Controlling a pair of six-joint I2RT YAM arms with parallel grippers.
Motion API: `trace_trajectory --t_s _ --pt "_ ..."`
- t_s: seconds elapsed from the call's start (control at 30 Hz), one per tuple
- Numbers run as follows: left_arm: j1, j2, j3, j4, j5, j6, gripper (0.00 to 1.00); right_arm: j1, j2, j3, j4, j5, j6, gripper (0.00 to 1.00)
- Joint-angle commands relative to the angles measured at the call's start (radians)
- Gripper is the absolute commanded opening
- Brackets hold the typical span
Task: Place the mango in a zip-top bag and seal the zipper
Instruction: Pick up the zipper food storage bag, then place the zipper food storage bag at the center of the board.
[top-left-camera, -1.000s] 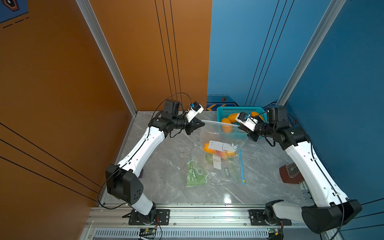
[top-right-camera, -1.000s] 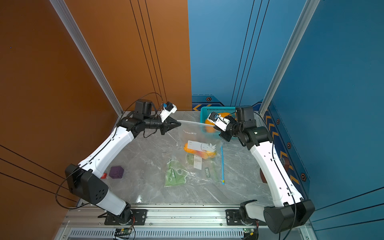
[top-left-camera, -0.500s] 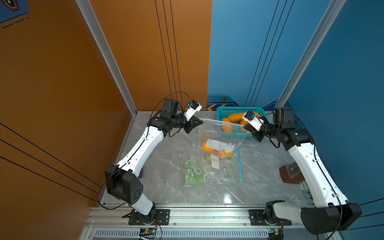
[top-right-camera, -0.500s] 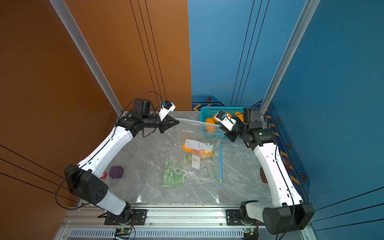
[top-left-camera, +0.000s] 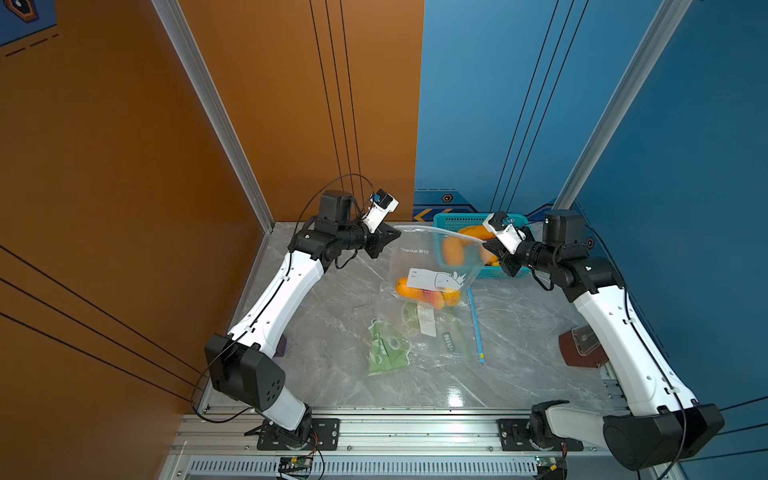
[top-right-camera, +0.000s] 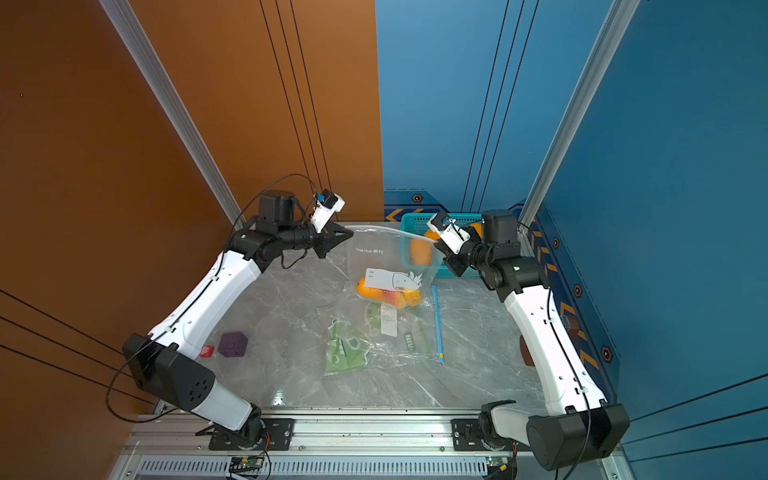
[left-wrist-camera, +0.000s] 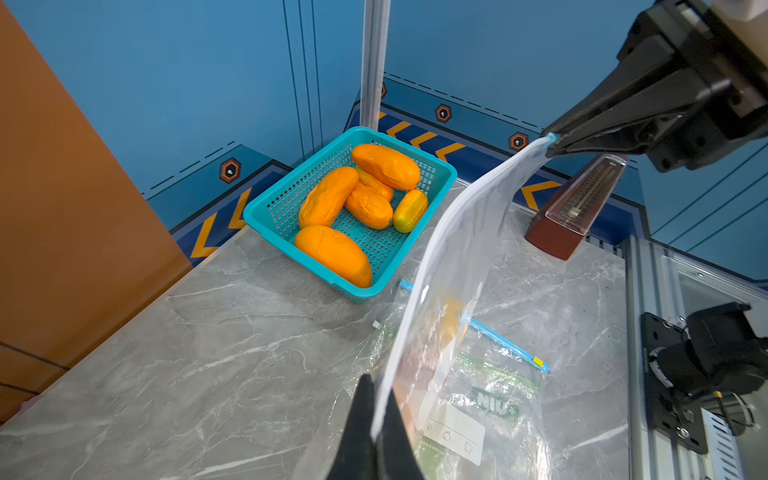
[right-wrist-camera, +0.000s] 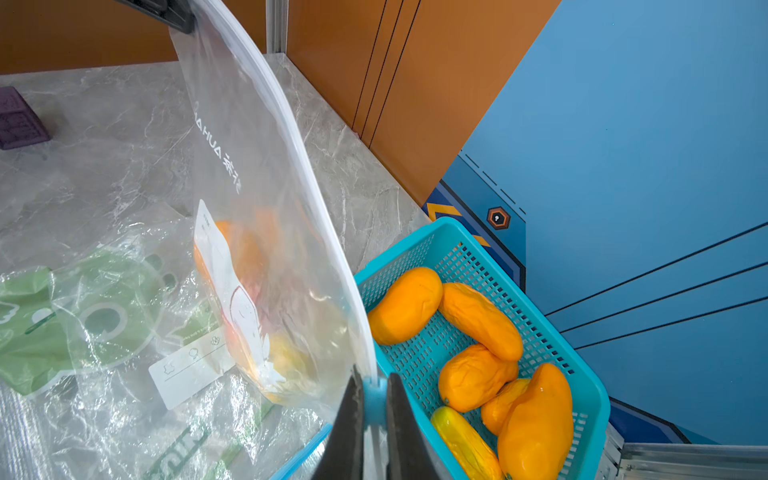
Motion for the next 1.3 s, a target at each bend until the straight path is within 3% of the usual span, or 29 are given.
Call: trace_trajectory --t_s 0.0,0.1,0.23,0.47,0.87,1.07,1.27 --pt "0.008 -0.06 0.037 0.061 -0.15 -0.061 0.0 0.094 0.049 0.059 0.155 0.141 0.113 0.0" --pt "0.005 -0.085 0.011 0.116 -0.276 -0.091 0.0 0.173 0.135 0.139 0.218 0.264 0.169 0.0" --pt "0.009 -0.121 -0.053 0.211 -0.417 -0.115 0.0 0.236 0.261 0.261 0.267 0.325 0.222 0.0" --pt "0.049 -0.197 -0.262 0.479 -0.548 -0.184 0.0 0.31 0.458 0.423 0.354 0.386 0.279 0.0" --pt "0.146 -0.238 -0.469 0.565 -0.602 -0.304 0.0 0.38 0.659 0.62 0.273 0.42 0.29 0.0" --pt "0.213 -0.149 -0.487 0.668 -0.593 -0.376 0.0 0.38 0.824 0.789 0.245 0.485 0.307 0.0" --pt "0.236 0.018 -0.389 0.725 -0.52 -0.375 0.0 0.371 1.032 1.017 0.22 0.594 0.318 0.0"
